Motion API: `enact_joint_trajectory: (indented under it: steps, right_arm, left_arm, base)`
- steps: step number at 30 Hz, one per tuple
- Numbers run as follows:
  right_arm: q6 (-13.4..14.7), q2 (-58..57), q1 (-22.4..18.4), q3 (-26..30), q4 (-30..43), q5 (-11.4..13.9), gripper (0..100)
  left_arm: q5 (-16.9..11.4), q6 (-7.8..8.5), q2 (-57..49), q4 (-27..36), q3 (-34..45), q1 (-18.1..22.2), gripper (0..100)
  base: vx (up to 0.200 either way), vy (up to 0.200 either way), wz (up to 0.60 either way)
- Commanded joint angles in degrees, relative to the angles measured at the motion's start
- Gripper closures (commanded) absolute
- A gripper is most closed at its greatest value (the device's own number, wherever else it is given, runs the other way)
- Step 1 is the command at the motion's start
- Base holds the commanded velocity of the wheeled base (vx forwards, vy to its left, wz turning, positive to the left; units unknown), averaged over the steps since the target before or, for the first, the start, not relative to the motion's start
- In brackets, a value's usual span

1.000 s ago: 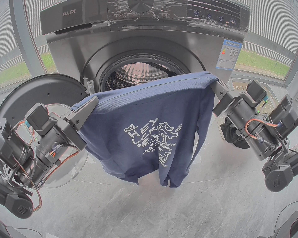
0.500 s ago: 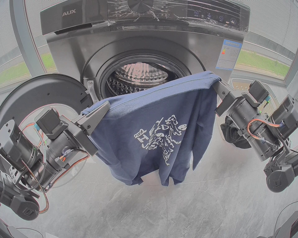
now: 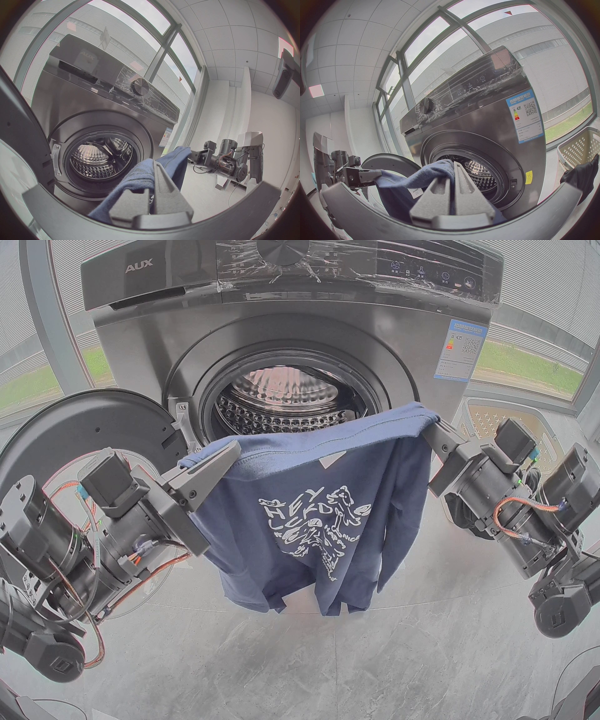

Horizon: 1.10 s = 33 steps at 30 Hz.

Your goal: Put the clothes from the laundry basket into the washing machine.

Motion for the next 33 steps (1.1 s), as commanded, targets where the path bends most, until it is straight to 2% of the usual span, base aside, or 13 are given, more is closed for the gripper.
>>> enact_joint_trajectory:
  steps: [1,2,4,7,8,12,15,18,21,27,30,33]
  right_arm:
    - [-0.1,0.4,0.4,2.8,0.1,0.1,100]
    - [-0.1,0.4,0.4,2.8,0.1,0.1,100]
    - [-0.2,1.5,2.7,7.1,-0.3,0.7,100]
    - [-0.1,1.9,4.8,9.2,-0.8,1.1,100]
    - [0.0,2.2,5.1,9.7,-0.9,1.1,0]
    - [-0.1,4.0,6.4,13.3,-0.7,1.1,0]
    - [-0.1,4.6,10.1,17.6,-0.8,1.3,0]
    - [-0.1,4.6,12.6,21.7,-0.9,2.9,0]
    - [-0.2,4.5,13.1,24.6,-0.9,4.1,0]
    - [-0.2,6.5,13.7,24.8,-0.9,6.2,0]
    - [-0.3,9.0,13.4,22.8,-1.0,6.1,0]
    - [-0.3,13.8,11.0,17.3,-1.0,5.6,0]
  left_arm:
    - [0.1,-0.10,0.1,-0.1,-1.6,0.0,100]
    - [0.1,-0.10,0.2,-0.1,-1.7,0.0,100]
    - [0.1,-0.10,0.1,-0.1,-1.4,0.0,100]
    - [0.4,0.43,0.5,-0.1,-1.1,-0.9,100]
    - [0.6,0.78,0.6,-0.1,-1.1,-1.8,100]
    - [1.9,1.22,1.0,0.3,-1.5,-3.0,100]
    - [1.9,1.22,2.1,-0.1,-1.5,-3.0,100]
    - [1.6,1.31,2.4,-0.2,-1.8,-2.9,100]
    - [1.2,1.31,2.4,-0.1,-3.5,-2.6,100]
    - [1.2,1.31,2.4,0.0,-4.4,-2.5,100]
    - [1.2,1.31,2.4,-0.1,-4.4,-2.7,100]
    - [1.1,1.31,1.7,-0.1,-4.5,-2.9,100]
  base:
    - [0.000,0.000,0.00]
    - [0.000,0.000,0.00]
    - [0.000,0.000,0.00]
    - [0.000,0.000,0.00]
    - [0.000,0.000,0.00]
    - [0.000,0.000,0.00]
    - [0.000,0.000,0.00]
    - [0.000,0.000,0.00]
    - [0.000,0.000,0.00]
    - [0.000,0.000,0.00]
    - [0.000,0.000,0.00]
    - [0.000,0.000,0.00]
